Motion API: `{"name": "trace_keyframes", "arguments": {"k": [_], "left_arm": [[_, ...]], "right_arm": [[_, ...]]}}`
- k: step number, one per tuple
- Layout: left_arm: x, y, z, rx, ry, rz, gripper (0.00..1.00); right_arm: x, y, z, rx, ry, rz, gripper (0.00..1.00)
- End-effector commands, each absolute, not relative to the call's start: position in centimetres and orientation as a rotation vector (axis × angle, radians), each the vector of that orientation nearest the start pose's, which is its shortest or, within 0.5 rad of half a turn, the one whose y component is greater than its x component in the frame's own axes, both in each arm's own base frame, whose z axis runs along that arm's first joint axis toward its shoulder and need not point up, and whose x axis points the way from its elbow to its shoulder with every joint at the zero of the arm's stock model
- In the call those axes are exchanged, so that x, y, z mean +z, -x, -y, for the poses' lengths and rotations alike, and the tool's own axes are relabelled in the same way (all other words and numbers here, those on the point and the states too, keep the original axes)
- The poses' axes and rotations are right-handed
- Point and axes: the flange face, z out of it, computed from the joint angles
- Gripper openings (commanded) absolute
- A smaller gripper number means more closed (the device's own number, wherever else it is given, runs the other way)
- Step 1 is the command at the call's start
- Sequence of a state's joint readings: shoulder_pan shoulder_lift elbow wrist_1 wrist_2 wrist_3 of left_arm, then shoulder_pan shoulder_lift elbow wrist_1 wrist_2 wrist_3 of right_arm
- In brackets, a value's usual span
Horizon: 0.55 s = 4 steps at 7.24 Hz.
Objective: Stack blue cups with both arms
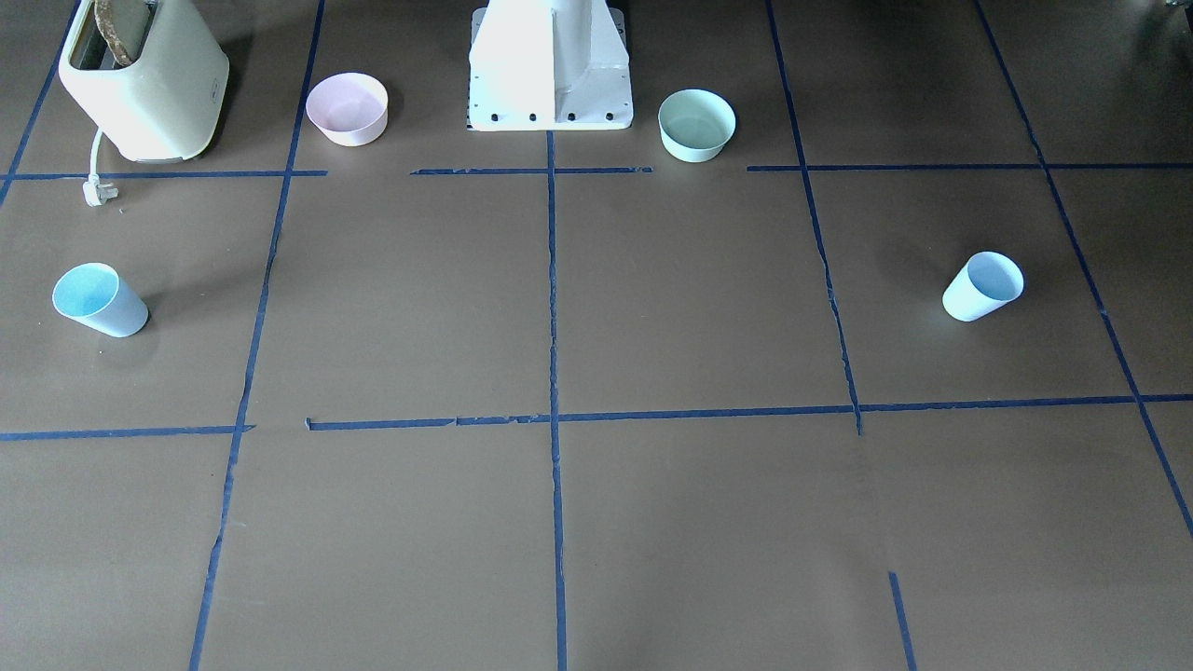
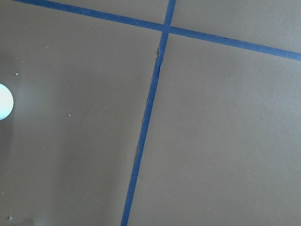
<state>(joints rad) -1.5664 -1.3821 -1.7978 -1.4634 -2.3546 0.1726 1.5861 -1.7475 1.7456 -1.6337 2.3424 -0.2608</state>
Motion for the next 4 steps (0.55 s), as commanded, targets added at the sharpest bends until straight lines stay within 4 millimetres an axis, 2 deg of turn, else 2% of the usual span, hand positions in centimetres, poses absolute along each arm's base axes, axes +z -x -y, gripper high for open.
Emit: {"name": "trace_keyframes", "arguments": {"k": [1, 4], "left_arm": [[64.33, 6.11, 40.57, 0.142, 0.000, -0.787, 1.00], [64.19, 6.04, 40.73, 0.142, -0.001, -0.788, 1.00]], "right_arm": [[65.97, -7.02, 41.18, -0.211, -0.057, 0.772, 1.00], [65.95, -7.01, 41.16, -0.214, -0.063, 0.773, 1.00]]}}
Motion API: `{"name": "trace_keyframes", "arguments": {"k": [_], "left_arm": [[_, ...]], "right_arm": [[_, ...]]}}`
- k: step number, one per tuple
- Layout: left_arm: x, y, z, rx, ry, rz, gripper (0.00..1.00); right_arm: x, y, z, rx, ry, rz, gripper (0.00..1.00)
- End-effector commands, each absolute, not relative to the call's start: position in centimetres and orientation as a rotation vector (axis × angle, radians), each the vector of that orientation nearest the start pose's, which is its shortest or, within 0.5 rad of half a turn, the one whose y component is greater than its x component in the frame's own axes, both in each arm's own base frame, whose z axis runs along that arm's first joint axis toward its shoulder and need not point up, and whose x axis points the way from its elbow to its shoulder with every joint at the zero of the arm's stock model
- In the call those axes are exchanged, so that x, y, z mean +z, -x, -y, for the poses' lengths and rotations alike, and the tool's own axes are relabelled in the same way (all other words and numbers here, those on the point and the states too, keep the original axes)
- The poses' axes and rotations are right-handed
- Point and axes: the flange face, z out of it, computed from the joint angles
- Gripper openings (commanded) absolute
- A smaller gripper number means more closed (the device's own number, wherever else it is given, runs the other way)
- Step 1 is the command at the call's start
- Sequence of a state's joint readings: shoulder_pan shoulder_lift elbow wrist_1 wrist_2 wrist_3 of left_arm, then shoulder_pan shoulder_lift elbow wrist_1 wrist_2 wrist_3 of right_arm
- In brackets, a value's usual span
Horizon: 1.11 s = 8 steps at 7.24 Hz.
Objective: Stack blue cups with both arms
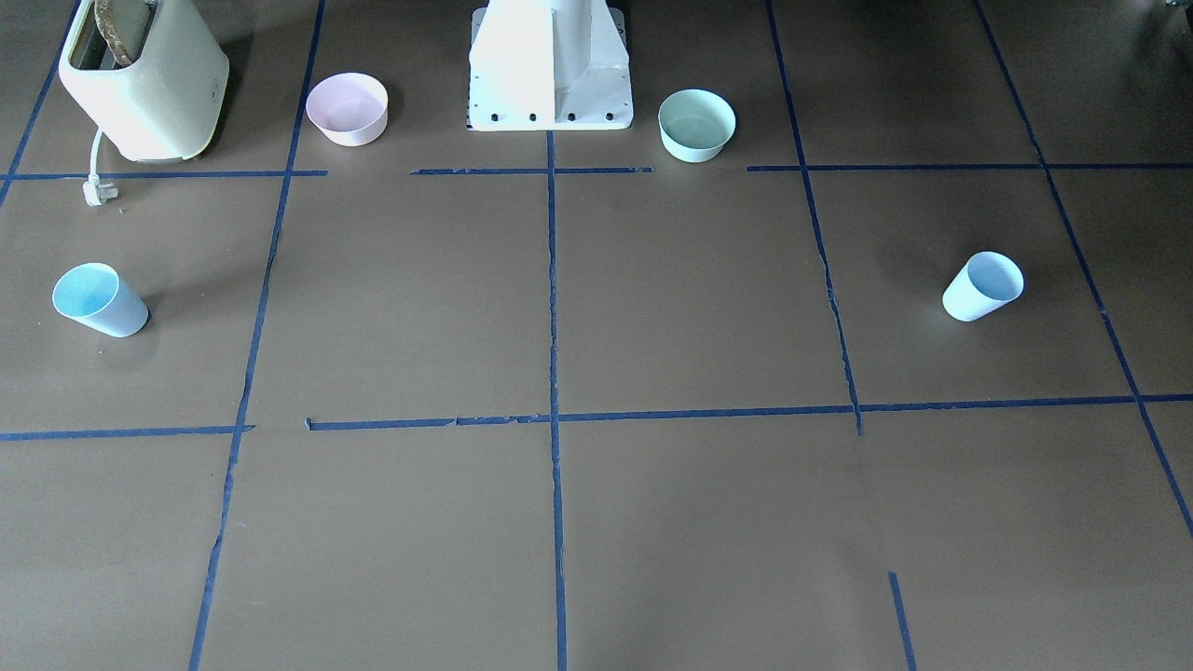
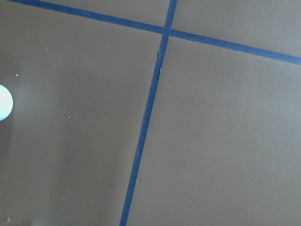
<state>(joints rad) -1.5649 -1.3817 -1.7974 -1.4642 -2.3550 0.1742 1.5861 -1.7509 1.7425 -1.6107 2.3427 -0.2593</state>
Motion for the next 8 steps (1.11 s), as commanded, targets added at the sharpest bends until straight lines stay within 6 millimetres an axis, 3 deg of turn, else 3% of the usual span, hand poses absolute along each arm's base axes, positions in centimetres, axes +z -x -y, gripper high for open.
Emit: {"name": "trace_keyframes", "arguments": {"k": [1, 3, 7, 8], "left_arm": [[63.2, 5.9, 41.7, 0.147, -0.021, -0.790, 1.00], [59.6, 6.0, 45.2, 0.179, -0.105, -0.784, 1.00], [57.6, 5.5, 46.3, 0.231, -0.211, -0.783, 1.00], [58.3, 5.3, 45.6, 0.222, -0.215, -0.784, 1.00]], "right_arm": [[66.0, -7.0, 41.1, -0.212, -0.061, 0.773, 1.00], [65.9, -7.0, 41.2, -0.212, -0.064, 0.773, 1.00], [65.8, -7.0, 41.2, -0.212, -0.065, 0.781, 1.00], [65.8, -7.0, 41.2, -0.212, -0.065, 0.781, 1.00]]}}
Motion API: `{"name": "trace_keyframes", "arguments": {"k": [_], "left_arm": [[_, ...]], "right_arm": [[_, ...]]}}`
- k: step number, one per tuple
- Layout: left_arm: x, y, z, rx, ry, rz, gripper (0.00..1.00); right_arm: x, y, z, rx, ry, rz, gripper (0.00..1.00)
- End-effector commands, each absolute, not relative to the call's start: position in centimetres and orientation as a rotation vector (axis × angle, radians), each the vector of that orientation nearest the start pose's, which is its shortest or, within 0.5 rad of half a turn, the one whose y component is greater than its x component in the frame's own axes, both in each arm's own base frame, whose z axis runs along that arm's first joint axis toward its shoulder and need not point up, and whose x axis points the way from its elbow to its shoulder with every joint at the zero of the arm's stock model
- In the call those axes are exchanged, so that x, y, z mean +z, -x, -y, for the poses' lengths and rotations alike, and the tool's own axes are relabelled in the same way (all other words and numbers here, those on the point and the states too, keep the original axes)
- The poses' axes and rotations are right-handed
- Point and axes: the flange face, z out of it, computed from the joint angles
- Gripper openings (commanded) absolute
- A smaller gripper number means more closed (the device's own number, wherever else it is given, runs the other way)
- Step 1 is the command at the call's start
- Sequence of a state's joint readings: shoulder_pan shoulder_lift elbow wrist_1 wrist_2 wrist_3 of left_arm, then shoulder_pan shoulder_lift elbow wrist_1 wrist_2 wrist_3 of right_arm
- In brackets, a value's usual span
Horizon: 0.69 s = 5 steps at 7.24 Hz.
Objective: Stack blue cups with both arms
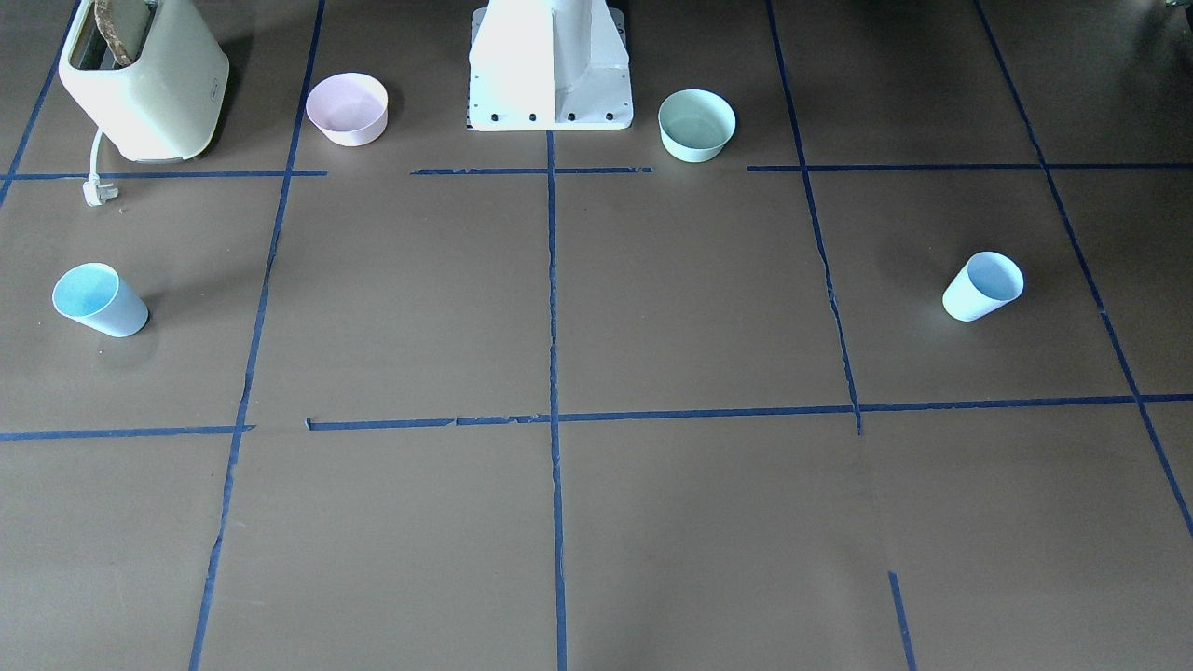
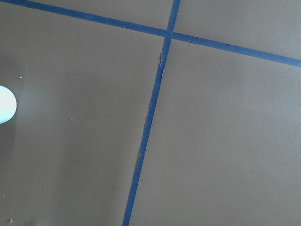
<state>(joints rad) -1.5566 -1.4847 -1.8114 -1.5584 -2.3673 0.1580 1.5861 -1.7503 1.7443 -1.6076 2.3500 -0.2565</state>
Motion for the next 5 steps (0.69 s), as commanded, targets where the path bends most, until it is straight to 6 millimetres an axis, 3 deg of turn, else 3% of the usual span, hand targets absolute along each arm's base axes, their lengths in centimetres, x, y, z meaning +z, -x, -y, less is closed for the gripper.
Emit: {"name": "trace_keyframes", "arguments": {"k": [1, 2, 4, 5], "left_arm": [[58.2, 3.8, 45.7, 0.190, -0.187, -0.795, 1.00], [57.4, -0.2, 46.2, 0.132, -0.147, -0.815, 1.00], [57.6, -7.2, 43.9, 0.009, -0.139, -0.890, 1.00], [57.6, -9.5, 43.6, -0.043, -0.153, -0.896, 1.00]], "right_arm": [[65.8, -7.0, 41.2, -0.212, -0.065, 0.781, 1.00], [65.7, -6.9, 41.2, -0.212, -0.067, 0.782, 1.00], [65.8, -6.9, 41.2, -0.212, -0.066, 0.782, 1.00], [65.9, -7.0, 41.2, -0.210, -0.063, 0.781, 1.00]]}}
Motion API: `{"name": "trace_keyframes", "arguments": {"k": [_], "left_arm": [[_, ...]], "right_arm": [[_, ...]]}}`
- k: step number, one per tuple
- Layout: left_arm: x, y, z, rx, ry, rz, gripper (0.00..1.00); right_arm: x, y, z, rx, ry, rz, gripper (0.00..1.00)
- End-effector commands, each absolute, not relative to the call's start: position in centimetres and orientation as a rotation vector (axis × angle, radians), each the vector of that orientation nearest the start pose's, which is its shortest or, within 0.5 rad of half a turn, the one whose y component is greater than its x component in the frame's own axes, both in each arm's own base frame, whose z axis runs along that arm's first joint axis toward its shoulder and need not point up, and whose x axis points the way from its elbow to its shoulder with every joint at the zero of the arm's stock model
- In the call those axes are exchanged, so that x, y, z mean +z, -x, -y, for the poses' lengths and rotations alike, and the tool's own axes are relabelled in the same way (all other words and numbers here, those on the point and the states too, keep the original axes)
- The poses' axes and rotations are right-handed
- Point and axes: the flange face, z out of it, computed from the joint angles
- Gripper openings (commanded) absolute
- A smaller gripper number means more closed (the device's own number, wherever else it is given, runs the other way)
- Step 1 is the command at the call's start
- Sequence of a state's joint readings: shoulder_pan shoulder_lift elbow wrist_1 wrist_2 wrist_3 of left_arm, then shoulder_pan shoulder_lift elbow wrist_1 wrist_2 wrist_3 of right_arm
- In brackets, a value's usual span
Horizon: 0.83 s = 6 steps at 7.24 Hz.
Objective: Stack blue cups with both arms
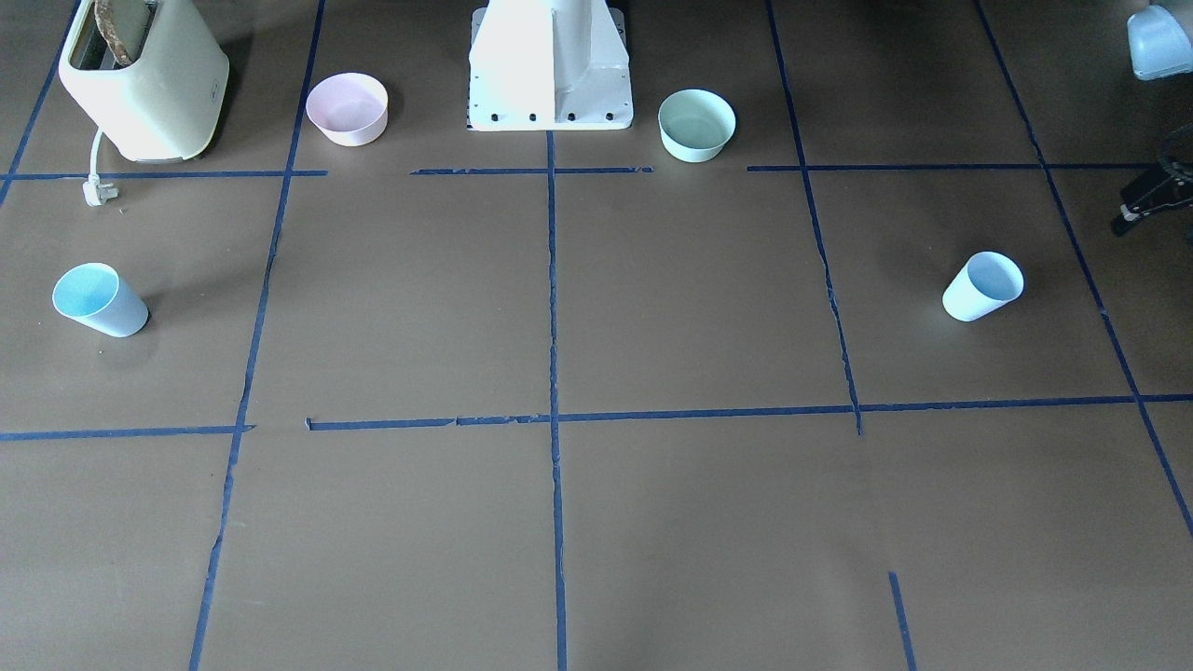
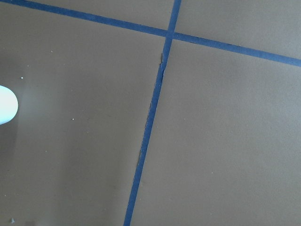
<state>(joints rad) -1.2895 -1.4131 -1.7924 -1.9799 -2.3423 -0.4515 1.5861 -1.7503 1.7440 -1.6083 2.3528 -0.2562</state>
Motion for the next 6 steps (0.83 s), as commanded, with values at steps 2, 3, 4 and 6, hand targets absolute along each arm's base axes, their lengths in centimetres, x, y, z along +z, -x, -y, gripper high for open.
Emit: {"name": "trace_keyframes", "arguments": {"k": [2, 3, 4, 6], "left_arm": [[57.7, -13.8, 43.4, -0.070, -0.150, -0.836, 1.00], [57.5, -15.0, 43.3, -0.054, -0.139, -0.841, 1.00], [57.9, -16.5, 43.1, -0.051, -0.111, -0.840, 1.00], [59.2, -17.8, 44.1, -0.050, -0.088, -0.829, 1.00]], "right_arm": [[66.0, -7.0, 41.2, -0.210, -0.063, 0.781, 1.00], [66.1, -7.0, 41.1, -0.209, -0.058, 0.781, 1.00], [66.1, -7.0, 41.1, -0.209, -0.058, 0.781, 1.00], [66.2, -7.0, 41.1, -0.210, -0.059, 0.781, 1.00]]}}
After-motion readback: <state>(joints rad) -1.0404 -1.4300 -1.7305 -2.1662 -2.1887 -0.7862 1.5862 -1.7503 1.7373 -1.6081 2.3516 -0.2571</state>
